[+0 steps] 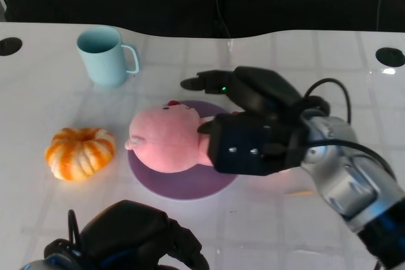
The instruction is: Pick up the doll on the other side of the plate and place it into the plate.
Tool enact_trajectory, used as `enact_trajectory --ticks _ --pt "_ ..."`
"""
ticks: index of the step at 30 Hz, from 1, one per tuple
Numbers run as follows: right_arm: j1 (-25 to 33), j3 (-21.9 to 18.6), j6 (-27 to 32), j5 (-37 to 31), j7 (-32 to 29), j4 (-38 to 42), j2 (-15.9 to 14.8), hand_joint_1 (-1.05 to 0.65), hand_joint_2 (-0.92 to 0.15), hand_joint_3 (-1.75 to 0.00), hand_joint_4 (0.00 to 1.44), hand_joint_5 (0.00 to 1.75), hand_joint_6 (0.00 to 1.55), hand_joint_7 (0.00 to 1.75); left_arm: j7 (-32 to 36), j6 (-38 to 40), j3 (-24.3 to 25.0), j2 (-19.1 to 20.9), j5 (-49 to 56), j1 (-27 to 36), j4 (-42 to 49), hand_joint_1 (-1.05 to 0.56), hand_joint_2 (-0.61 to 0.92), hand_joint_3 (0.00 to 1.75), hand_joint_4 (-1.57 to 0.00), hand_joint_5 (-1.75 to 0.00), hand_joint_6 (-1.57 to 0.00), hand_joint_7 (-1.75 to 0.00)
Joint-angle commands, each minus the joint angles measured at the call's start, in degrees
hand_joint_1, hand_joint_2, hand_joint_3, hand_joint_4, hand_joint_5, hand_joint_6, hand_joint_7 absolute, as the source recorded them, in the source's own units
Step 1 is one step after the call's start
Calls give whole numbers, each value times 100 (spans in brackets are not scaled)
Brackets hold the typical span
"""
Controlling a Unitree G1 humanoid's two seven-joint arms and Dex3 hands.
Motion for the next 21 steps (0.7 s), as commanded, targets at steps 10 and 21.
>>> enact_trajectory --ticks 10,21 --pt "1596 -1202 -500 1075 244 -1892 -774 -39 -92 -15 54 101 78 12 -56 93 10 92 -8 -65 15 -25 92 26 -79 -120 -110 -1" --pt "3161 -2144 -1283 1842 551 -2470 -1614 -4 -79 -36 90 118 112 40 -156 203 30 123 19 -94 -36 -26 92 27 -80 -117 -109 -1"
